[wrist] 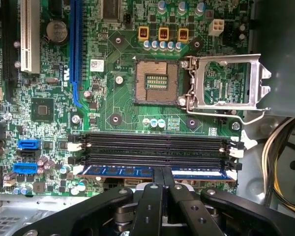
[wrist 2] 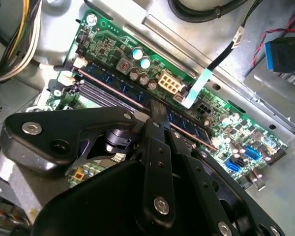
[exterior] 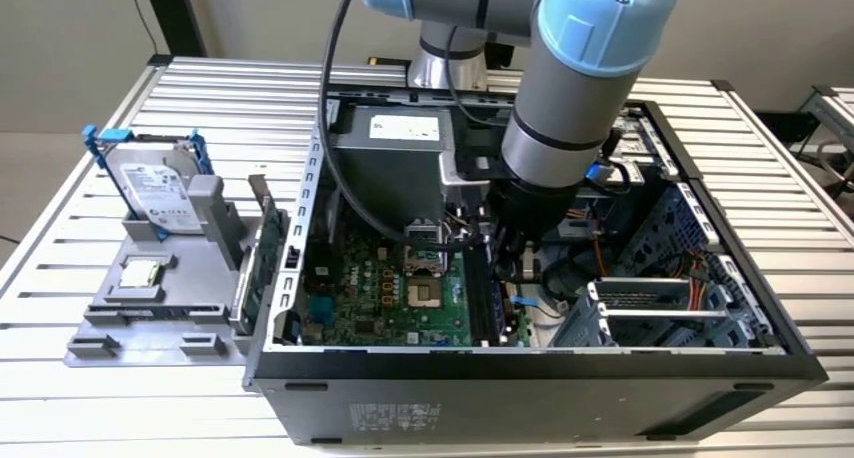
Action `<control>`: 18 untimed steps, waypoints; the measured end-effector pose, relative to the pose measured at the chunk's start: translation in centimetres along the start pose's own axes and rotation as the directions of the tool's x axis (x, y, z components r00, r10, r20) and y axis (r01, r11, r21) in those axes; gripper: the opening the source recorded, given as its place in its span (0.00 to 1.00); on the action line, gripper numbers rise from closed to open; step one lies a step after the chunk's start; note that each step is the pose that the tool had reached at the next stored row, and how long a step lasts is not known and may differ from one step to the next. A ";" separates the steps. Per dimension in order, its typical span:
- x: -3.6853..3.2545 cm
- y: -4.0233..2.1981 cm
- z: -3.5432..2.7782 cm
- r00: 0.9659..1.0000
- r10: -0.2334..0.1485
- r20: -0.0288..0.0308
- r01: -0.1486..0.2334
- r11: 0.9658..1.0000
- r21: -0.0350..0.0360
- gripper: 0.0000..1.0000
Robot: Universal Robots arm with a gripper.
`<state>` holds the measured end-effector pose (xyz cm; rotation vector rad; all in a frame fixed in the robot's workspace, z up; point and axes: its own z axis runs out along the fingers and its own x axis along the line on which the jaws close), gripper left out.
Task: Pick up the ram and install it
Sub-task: 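Press down the ram until it locks into place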
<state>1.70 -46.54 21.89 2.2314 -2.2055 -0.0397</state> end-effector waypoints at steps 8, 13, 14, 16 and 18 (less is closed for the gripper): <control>0.00 0.09 -3.32 1.000 0.000 0.007 0.000 1.000 0.002 0.00; -0.03 0.14 -5.60 1.000 0.000 0.006 0.000 1.000 0.002 0.00; -0.04 0.14 -6.04 1.000 0.000 0.006 0.000 1.000 0.002 0.00; -0.05 0.16 -6.97 1.000 0.000 0.006 0.000 1.000 0.002 0.00; -0.07 0.18 -7.86 1.000 0.000 0.006 0.000 1.000 0.002 0.00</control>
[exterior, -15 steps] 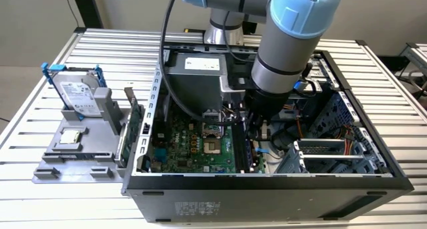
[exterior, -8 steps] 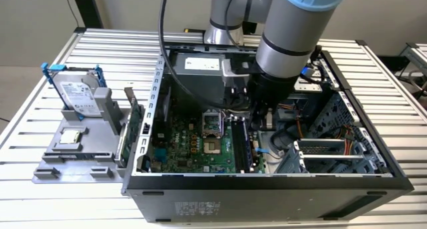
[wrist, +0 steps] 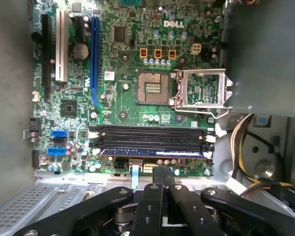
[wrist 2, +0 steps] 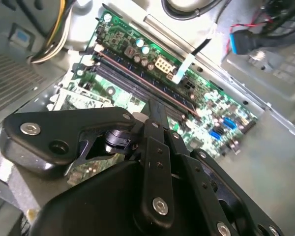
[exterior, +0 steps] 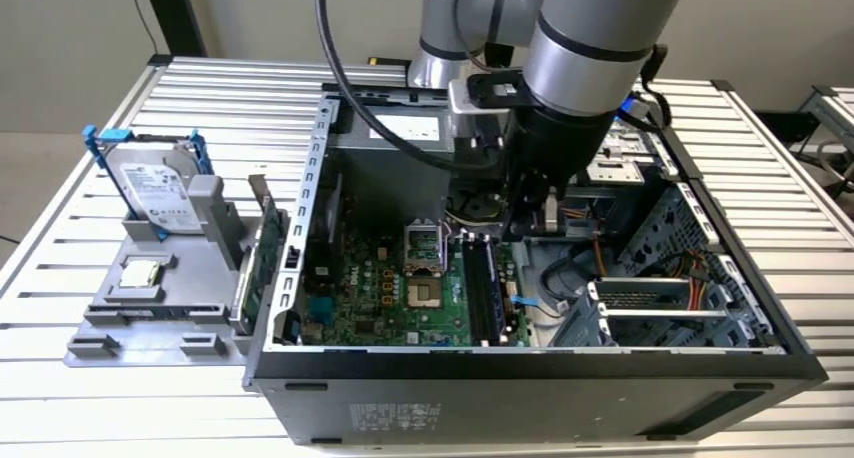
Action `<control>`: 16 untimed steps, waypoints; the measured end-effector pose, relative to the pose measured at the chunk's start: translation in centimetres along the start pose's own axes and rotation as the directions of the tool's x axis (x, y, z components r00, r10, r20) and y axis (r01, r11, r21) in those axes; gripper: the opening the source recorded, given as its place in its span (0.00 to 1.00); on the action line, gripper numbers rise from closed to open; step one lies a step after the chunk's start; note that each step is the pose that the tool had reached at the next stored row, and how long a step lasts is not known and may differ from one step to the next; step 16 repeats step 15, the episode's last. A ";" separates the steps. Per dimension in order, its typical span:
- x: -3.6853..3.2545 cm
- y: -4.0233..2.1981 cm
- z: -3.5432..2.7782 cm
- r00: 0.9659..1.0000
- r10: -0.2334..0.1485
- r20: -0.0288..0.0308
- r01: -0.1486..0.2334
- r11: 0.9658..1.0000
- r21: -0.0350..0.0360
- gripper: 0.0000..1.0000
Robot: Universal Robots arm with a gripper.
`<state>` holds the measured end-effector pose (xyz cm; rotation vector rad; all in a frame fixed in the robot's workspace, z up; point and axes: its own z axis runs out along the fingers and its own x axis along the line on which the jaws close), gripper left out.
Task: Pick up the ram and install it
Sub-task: 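Press down the ram until it locks into place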
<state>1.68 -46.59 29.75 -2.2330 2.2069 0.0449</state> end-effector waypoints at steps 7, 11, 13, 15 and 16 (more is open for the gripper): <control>-0.06 0.05 -2.84 1.000 0.000 0.000 0.000 1.000 0.000 0.00; -0.06 0.05 -2.85 1.000 0.000 0.000 0.000 1.000 0.000 0.00; -0.06 0.05 -2.86 1.000 0.000 -0.001 0.000 1.000 0.000 0.00; -0.06 0.05 -2.86 1.000 0.000 -0.001 0.000 1.000 0.000 0.00; -0.06 0.05 -2.86 1.000 0.000 -0.001 0.000 1.000 0.000 0.00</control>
